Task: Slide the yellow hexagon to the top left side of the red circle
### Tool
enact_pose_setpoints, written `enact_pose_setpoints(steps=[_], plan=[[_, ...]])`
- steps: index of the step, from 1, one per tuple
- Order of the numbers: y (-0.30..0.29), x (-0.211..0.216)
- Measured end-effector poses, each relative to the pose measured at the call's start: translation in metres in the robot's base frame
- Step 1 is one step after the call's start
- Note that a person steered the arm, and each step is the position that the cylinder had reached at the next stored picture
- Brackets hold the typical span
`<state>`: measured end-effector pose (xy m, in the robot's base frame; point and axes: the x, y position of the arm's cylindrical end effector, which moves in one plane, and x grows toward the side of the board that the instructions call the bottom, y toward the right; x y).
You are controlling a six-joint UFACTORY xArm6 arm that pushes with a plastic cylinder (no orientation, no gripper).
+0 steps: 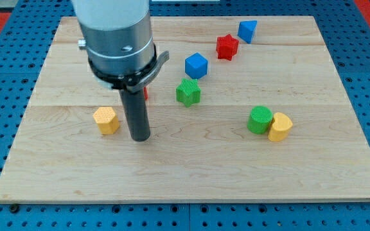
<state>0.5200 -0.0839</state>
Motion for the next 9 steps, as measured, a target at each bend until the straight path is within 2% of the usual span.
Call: enact_pose_setpoints(steps=[1,2,3,4,5,6,7,8,9], plan=[[-0.044,0.018],[-0.041,-0.036],[-0.051,-0.046],[-0.062,-0.026],[-0.104,-0.035],[-0.072,-0.101],[-0.078,-0.141],[-0.053,-0.117],[0.003,-0.074]])
